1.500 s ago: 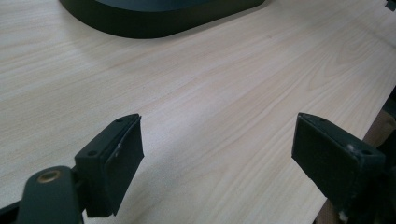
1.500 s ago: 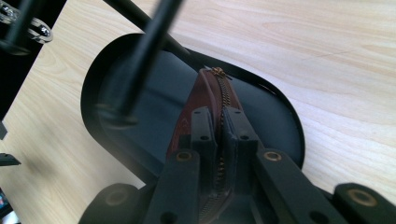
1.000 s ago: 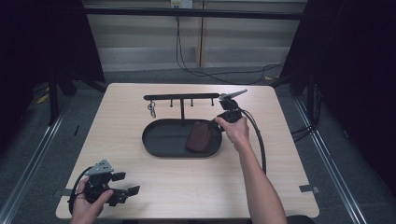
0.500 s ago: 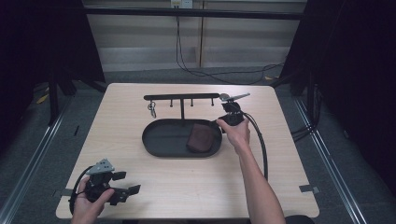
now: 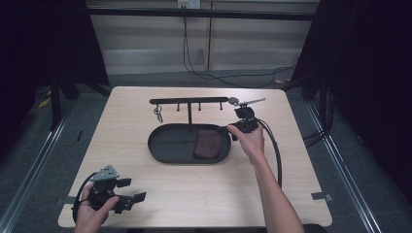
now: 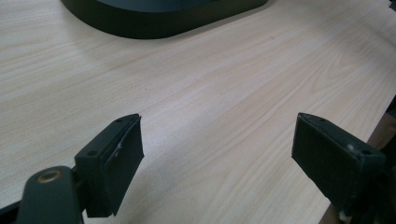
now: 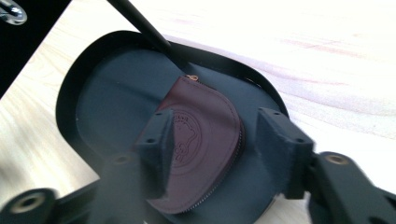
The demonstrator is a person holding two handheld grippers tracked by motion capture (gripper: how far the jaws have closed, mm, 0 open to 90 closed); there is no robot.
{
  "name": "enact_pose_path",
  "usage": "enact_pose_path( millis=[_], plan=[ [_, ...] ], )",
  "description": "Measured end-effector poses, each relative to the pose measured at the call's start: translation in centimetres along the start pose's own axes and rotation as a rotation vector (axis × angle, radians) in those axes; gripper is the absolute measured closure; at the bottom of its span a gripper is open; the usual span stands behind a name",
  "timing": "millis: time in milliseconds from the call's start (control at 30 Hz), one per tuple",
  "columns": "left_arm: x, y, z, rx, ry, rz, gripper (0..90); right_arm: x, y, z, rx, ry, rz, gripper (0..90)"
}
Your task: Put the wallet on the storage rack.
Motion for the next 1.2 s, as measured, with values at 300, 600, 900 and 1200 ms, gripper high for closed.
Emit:
enact_pose_path(
  millis=[300, 600, 900, 1200],
  plan=[
    [0.1, -0.1, 0.0, 0.0, 0.002, 0.005, 16.4, -1.0, 1.8, -0.1, 0.008, 0.01, 0.037, 27.0],
    [0.0, -0.1, -0.1, 0.008, 0.014, 0.006, 16.7, -2.4, 3.8, -0.2, 0.012, 0.047, 0.082, 16.8],
    [-0.1, 0.1, -0.3, 0.011, 0.026, 0.012, 16.7, -5.0, 5.8, 0.5, -0.015, 0.055, 0.118, 15.0],
    [-0.1, 0.2, -0.4, 0.013, 0.035, 0.016, 17.0, -8.8, 7.5, 0.9, -0.055, 0.079, 0.15, 15.8]
  ],
)
Point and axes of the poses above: each handheld gripper's, and its own axes: y roughly backward along the jaws, x roughly out of its top, z roughly to its right, the point moved 5 cm from there along -y, roughly forward along the jaws, and after that the axes turned 2 degrees about -y, right-handed, at the moved point
